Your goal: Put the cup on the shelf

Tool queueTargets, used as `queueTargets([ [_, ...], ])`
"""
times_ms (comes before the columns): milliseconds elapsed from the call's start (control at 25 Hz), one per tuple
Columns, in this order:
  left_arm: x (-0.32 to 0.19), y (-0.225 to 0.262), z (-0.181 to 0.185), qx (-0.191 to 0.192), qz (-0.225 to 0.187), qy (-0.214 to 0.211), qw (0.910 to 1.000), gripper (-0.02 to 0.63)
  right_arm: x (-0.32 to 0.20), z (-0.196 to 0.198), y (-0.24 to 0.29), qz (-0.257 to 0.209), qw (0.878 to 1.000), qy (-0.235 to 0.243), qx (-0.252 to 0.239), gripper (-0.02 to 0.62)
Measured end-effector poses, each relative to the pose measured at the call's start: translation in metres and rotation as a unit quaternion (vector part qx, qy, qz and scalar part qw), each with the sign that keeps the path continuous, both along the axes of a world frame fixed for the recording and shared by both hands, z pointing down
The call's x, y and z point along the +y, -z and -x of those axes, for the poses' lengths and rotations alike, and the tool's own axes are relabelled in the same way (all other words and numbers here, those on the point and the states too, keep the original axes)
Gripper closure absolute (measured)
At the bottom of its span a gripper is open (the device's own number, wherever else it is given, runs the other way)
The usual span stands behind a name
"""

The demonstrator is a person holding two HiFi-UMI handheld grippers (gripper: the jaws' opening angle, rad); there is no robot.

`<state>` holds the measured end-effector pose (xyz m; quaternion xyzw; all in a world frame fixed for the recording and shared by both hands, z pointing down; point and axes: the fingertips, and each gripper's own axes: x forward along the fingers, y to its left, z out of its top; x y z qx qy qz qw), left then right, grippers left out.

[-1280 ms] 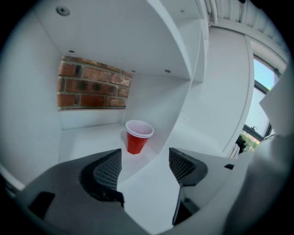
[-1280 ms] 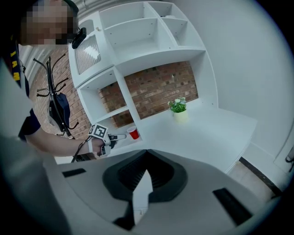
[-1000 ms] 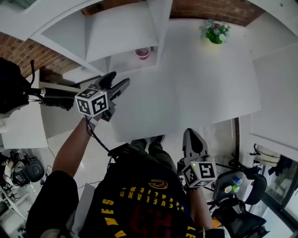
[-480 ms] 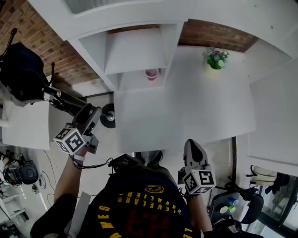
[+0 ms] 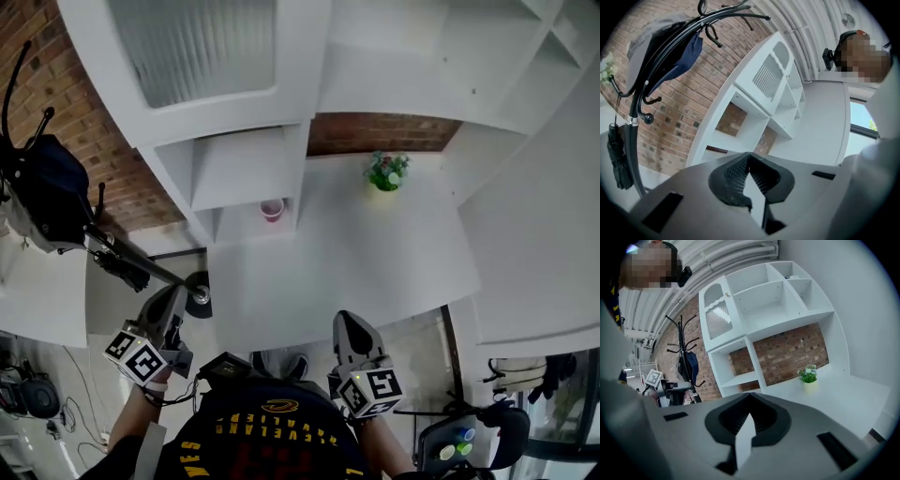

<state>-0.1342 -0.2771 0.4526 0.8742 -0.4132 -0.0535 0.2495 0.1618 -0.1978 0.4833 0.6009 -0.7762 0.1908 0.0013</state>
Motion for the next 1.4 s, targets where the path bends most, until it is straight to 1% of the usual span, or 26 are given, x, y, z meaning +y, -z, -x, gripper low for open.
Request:
queueTargets([
  [40,0.004,0.005,-0.004,0.003,-0.007,-0.001,1.0,0.604,0.0,0.001,0.005,-0.006,1.0,0.003,0.0,0.6],
  [120,0.012,0.013,-0.01,0.0,-0.023,-0.005,0.9997,0.604,0.001,0.004,0.013,-0.017,1.0,0.008,0.001,0.601],
  [320,0.028,0.028,-0.023,-0.031,-0.061,-0.02,0.9975,0.604,0.008,0.01,0.024,-0.033,0.999,0.021,0.012,0.601],
  [400,0.033,0.032,-0.031,-0.06,-0.086,-0.026,0.9942,0.604,0.008,0.012,0.031,-0.046,0.998,0.028,0.011,0.601],
  [520,0.04,0.029,-0.044,-0.123,-0.121,-0.03,0.9845,0.604,0.011,0.018,0.041,-0.07,0.996,0.044,0.015,0.601],
  [600,0.045,0.027,-0.051,-0.138,-0.128,-0.035,0.9816,0.604,0.013,0.024,0.047,-0.081,0.995,0.055,0.018,0.601],
  [920,0.041,0.024,-0.048,-0.137,-0.123,-0.035,0.9823,0.604,0.012,0.033,0.06,-0.1,0.992,0.068,0.039,0.601],
  [1040,0.038,0.022,-0.047,-0.136,-0.121,-0.036,0.9826,0.604,0.01,0.037,0.068,-0.112,0.991,0.069,0.037,0.601],
  [1160,0.035,0.021,-0.047,-0.136,-0.122,-0.039,0.9823,0.604,0.009,0.039,0.07,-0.117,0.99,0.07,0.034,0.601],
  [1240,0.032,0.021,-0.047,-0.137,-0.123,-0.04,0.9821,0.604,0.008,0.041,0.068,-0.111,0.99,0.073,0.042,0.601],
  [1360,0.029,0.02,-0.046,-0.138,-0.122,-0.041,0.982,0.604,0.004,0.043,0.074,-0.129,0.988,0.074,0.048,0.601],
  [1400,0.027,0.02,-0.045,-0.138,-0.121,-0.041,0.9821,0.604,0.003,0.044,0.072,-0.121,0.989,0.075,0.051,0.601],
])
